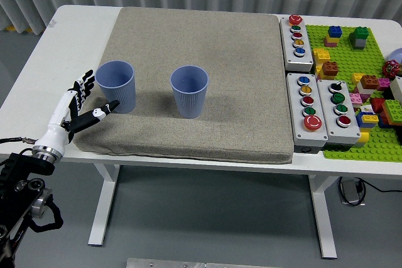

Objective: Pick cup pour cup place

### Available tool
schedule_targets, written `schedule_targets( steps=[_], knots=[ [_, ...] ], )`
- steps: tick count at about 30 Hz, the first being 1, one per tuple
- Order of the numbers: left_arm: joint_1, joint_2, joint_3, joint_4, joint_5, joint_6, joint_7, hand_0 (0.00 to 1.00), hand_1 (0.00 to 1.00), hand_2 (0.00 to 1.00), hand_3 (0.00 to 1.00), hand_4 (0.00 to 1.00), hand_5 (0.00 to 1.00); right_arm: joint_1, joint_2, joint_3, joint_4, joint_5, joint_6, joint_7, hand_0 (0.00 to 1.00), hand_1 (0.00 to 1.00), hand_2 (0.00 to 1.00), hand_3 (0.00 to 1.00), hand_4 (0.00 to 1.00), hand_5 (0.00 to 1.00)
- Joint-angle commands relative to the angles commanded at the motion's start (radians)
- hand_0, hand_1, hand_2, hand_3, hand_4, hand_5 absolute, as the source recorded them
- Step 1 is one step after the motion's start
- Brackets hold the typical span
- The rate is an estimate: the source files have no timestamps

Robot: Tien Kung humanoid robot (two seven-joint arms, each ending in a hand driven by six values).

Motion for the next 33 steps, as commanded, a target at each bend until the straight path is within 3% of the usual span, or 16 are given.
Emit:
schedule_targets(
  steps=[33],
  knots=[
    [-0.087,-0.028,0.051,0.094,-0.019,0.016,0.003,0.985,0.993,0.998,0.998,0.947,0.31,0.003,0.001,0.0,0.001,-0.009,0.001,-0.003,0.698,0.688,0.646,0.625,0.002,0.387]
  ],
)
